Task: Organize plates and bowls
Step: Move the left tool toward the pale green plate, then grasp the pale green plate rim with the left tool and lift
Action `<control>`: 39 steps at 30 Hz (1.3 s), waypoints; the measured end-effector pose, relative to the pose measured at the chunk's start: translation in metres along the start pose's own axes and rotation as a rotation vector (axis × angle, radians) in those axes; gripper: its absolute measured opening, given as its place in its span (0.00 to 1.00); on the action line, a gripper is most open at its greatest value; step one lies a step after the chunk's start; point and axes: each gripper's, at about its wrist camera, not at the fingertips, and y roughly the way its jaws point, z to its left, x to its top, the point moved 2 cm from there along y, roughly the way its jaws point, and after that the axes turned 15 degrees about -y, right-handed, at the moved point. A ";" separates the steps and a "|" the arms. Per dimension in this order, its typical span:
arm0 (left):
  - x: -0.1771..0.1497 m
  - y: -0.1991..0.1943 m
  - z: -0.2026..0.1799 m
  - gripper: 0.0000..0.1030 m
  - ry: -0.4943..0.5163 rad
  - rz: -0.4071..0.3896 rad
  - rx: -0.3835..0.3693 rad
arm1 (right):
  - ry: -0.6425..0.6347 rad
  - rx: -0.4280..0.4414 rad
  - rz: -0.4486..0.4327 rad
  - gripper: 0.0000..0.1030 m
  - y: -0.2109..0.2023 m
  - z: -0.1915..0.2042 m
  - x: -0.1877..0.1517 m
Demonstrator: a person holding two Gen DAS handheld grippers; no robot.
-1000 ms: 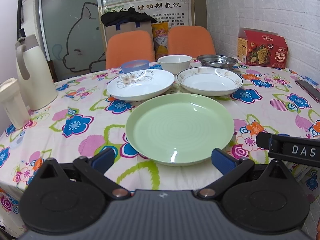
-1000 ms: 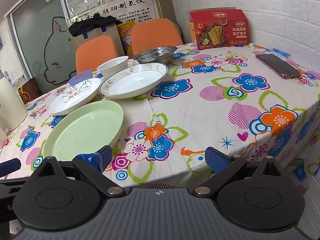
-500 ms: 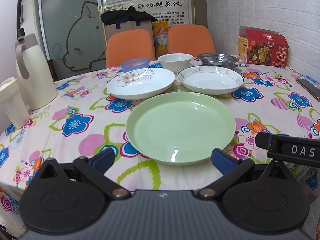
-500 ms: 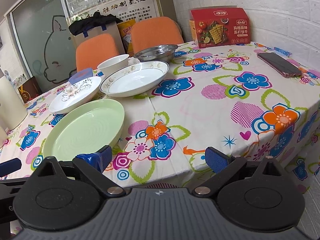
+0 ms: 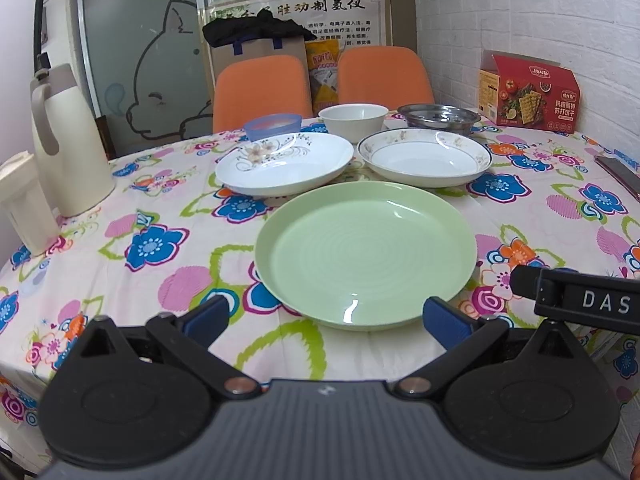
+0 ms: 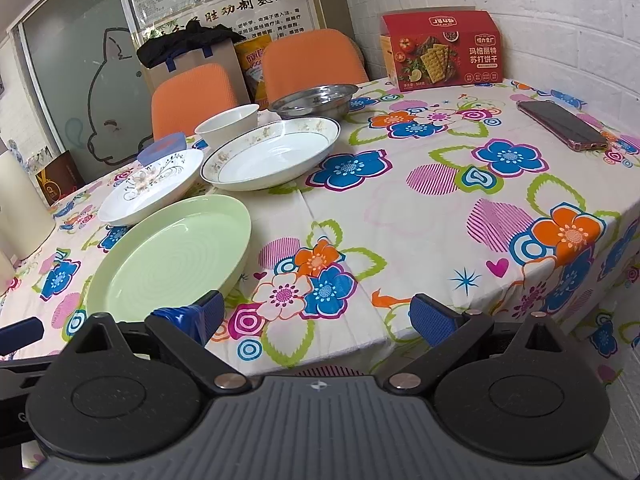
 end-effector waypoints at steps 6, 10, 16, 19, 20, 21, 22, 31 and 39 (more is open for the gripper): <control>0.001 0.001 0.000 1.00 -0.002 0.007 -0.004 | -0.003 -0.001 -0.001 0.85 0.000 0.001 0.001; 0.008 -0.006 0.016 1.00 -0.029 0.004 -0.035 | -0.033 -0.029 -0.025 0.85 -0.003 0.003 0.007; 0.042 0.002 0.072 1.00 -0.168 0.014 -0.042 | -0.079 0.021 -0.040 0.85 0.014 0.015 0.026; 0.056 0.029 0.084 1.00 -0.210 0.068 -0.087 | -0.131 0.053 -0.034 0.85 0.035 0.026 0.036; 0.059 0.040 0.084 1.00 -0.214 0.094 -0.098 | -0.150 0.057 -0.022 0.85 0.044 0.029 0.039; 0.060 0.050 0.082 1.00 -0.209 0.117 -0.111 | -0.165 0.062 -0.009 0.85 0.052 0.032 0.041; 0.061 0.060 0.080 1.00 -0.205 0.139 -0.117 | -0.177 0.066 0.008 0.85 0.061 0.034 0.042; 0.062 0.101 0.068 0.99 -0.194 0.198 -0.087 | -0.313 0.108 0.027 0.85 0.085 0.056 0.044; 0.059 0.111 0.055 1.00 -0.110 0.185 -0.016 | -0.354 0.145 -0.074 0.86 0.084 0.052 0.037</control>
